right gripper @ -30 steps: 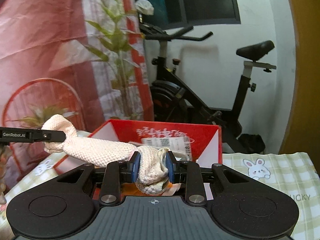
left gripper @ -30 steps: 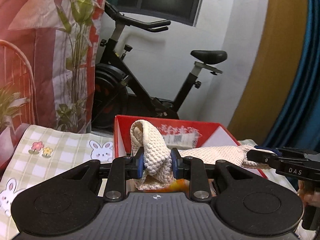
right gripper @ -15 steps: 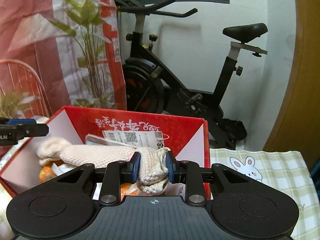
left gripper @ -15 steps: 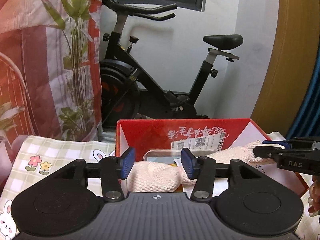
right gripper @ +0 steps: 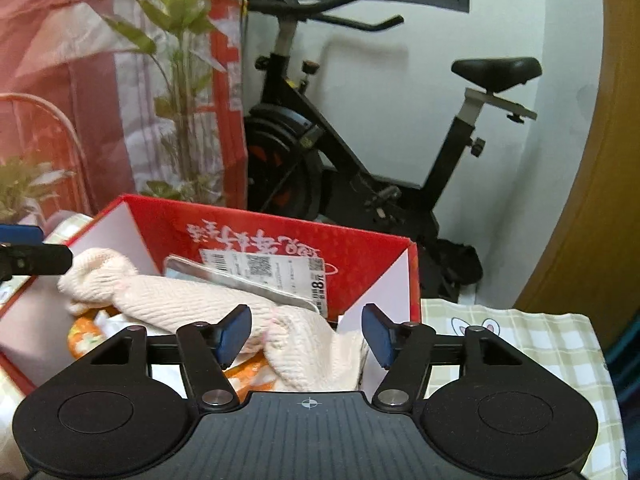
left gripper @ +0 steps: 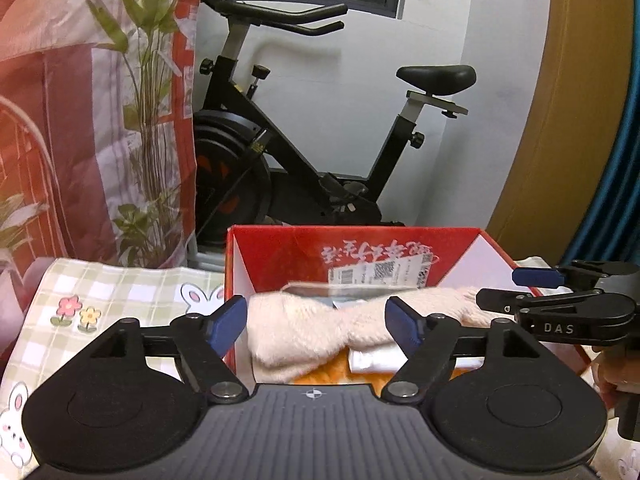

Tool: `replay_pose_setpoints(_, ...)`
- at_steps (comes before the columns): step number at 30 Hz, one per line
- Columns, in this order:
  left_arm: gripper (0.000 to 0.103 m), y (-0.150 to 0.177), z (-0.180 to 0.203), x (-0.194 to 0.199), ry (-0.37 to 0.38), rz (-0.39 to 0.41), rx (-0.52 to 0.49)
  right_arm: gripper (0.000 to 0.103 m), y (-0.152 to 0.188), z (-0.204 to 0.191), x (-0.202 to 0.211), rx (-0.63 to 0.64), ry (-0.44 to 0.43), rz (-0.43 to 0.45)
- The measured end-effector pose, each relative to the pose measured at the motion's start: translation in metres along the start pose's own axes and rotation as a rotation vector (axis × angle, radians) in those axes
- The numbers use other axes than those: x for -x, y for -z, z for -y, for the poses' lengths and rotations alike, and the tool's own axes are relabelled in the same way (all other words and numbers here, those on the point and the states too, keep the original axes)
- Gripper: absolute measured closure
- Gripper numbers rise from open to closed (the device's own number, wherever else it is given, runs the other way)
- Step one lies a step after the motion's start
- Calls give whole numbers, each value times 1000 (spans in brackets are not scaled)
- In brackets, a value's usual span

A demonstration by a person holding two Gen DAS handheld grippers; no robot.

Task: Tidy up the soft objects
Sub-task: 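Lower the cream towel into the box and open both grippers, then move both open grippers to the grey knit cloth on the table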

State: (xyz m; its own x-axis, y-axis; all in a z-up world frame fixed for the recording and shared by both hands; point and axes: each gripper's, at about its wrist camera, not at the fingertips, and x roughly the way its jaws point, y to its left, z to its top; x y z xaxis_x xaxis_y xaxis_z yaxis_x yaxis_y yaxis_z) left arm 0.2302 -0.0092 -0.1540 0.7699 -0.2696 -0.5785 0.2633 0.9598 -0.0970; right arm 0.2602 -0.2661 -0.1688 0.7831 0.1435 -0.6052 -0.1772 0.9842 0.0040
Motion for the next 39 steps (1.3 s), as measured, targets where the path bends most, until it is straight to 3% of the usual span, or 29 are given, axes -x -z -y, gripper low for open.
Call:
replay_pose_setpoints(4,16,10,6,19,-6,-10,-11,38,7,0,27,12,-41,24)
replay_pose_setpoints(16,16,70,14,87,-19,-16,-7,37,53,-11,113,10,-115,113)
replay_pose_setpoints(21,16,100,8,96,-30,-49,7,38,80,-17,135,28,-118,124)
replay_pose_setpoints(32,16,142,-6,91,-63,-113,53,38,146,-24,133,2,-111,22)
replay_pose_setpoints(39,16,169,-9,87,-38,-174,112,38,179,-25,125,-9,-95,-29)
